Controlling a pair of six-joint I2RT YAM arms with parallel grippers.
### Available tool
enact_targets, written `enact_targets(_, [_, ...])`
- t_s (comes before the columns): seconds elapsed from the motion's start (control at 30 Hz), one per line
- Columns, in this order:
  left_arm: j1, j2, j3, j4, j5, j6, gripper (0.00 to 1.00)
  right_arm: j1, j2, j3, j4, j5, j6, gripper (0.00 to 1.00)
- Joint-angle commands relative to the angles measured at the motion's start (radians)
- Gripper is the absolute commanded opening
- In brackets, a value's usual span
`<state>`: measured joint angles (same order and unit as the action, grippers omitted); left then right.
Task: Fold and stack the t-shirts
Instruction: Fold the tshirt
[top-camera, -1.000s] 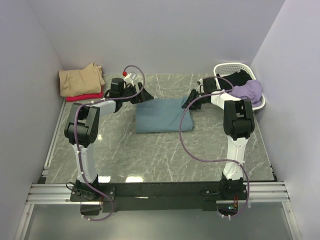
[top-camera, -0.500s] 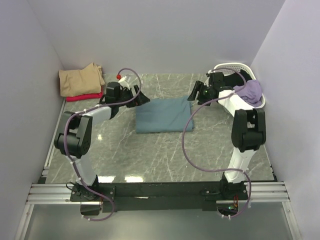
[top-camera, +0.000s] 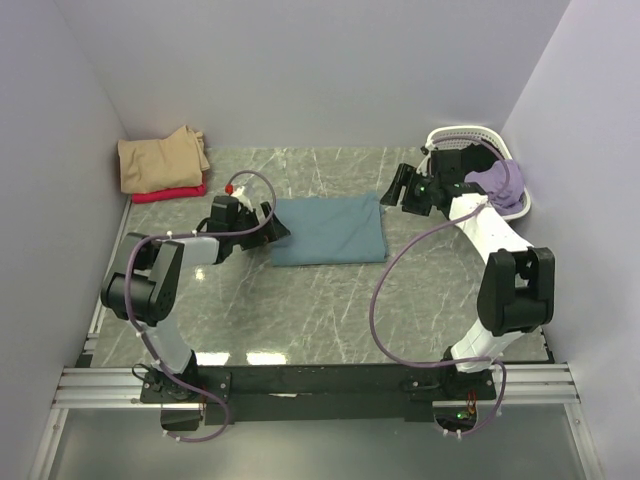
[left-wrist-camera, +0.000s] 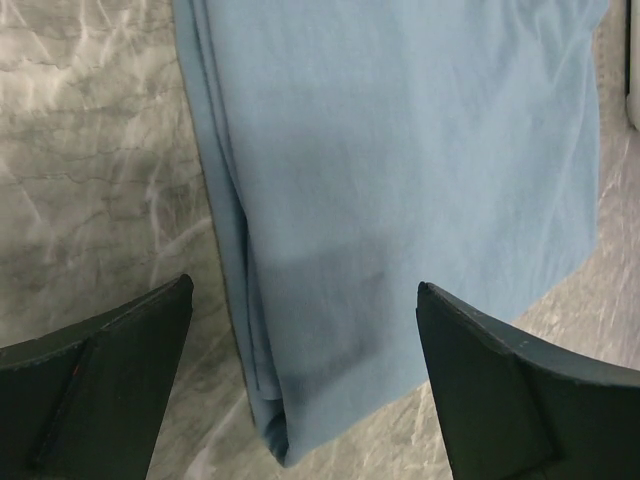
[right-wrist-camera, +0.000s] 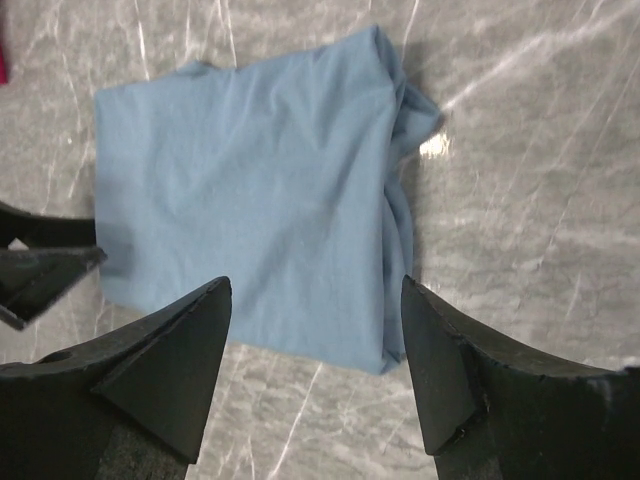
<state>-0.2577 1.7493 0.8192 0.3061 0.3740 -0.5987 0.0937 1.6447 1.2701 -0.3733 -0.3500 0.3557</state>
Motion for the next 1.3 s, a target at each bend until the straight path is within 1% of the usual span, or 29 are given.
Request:
enact_targets(0.0, [-0.003,0.018,0.006,0.042,-0.006,-0.003,0.99,-0.003,-0.060,-0.025,0.004,-0.029,-0.015,0.75])
enact_targets(0.2, [-0.003,0.045,0.018,0.048,0.043,-0.016,0.99,0.008,-0.078,-0.032,-0.016,-0.012,-0.015,0.76])
enact_targets(0.3, [-0.005,0.074,0.046,0.021,0.032,-0.010,0.99,0.017,-0.082,-0.020,-0.041,0.000,-0.017,0.76])
enact_targets(0.4, [-0.005,0.119,0.072,0.019,0.069,-0.013,0.97,0.026,-0.088,-0.015,-0.044,0.003,-0.021,0.76])
enact_targets(0.6, [-0.011,0.165,0.057,0.119,0.178,-0.065,0.93,0.028,-0.082,-0.008,-0.055,0.008,-0.029,0.76])
enact_targets(0.73, [-0.028,0.194,0.080,0.122,0.195,-0.065,0.90,0.028,-0.075,-0.008,-0.062,0.011,-0.034,0.76])
enact_targets(0.87, [-0.035,0.231,0.084,0.165,0.229,-0.090,0.88,0.028,-0.074,-0.014,-0.056,0.011,-0.035,0.77])
enact_targets(0.97, [-0.044,0.256,0.090,0.195,0.247,-0.102,0.82,0.028,-0.068,-0.012,-0.062,0.011,-0.037,0.77])
enact_targets(1.0, [-0.045,0.260,0.097,0.203,0.249,-0.104,0.75,0.028,-0.071,-0.014,-0.062,0.014,-0.040,0.76])
enact_targets(1.07, [-0.051,0.280,0.103,0.211,0.259,-0.113,0.70,0.028,-0.077,-0.018,-0.058,0.014,-0.040,0.77])
enact_targets(1.1, [-0.052,0.286,0.107,0.214,0.263,-0.116,0.62,0.028,-0.077,-0.023,-0.056,0.014,-0.040,0.77])
enact_targets(1.17, [-0.057,0.302,0.112,0.228,0.267,-0.121,0.53,0.028,-0.074,-0.018,-0.061,0.016,-0.043,0.77])
enact_targets(1.2, [-0.058,0.308,0.115,0.235,0.269,-0.124,0.44,0.028,-0.071,-0.017,-0.065,0.016,-0.046,0.77])
enact_targets(1.27, [-0.061,0.329,0.121,0.257,0.279,-0.138,0.38,0.029,-0.069,-0.015,-0.068,0.020,-0.046,0.77])
